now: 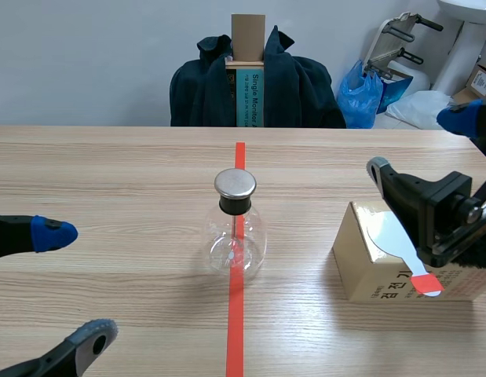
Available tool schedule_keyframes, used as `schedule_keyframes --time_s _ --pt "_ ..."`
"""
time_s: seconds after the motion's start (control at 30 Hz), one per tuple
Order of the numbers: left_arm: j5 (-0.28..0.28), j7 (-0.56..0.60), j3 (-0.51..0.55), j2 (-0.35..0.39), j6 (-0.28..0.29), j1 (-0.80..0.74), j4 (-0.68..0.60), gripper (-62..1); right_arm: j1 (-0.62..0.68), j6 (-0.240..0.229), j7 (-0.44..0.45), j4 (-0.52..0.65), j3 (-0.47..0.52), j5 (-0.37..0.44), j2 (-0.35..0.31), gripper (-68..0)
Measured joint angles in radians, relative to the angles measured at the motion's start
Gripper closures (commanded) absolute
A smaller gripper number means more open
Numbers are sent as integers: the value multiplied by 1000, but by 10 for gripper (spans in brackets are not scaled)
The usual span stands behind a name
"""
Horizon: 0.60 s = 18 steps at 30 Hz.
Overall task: Do the electroscope experiment.
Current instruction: 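Return to the home posture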
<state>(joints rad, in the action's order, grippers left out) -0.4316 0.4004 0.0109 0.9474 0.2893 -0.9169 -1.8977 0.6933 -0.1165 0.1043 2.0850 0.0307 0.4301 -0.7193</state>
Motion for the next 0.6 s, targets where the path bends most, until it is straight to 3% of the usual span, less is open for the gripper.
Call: schedule_keyframes --time_s 0.6 --pt "0 12 0 0 0 0 0 -602 0 0 -1 0 0 -3 -4 -506"
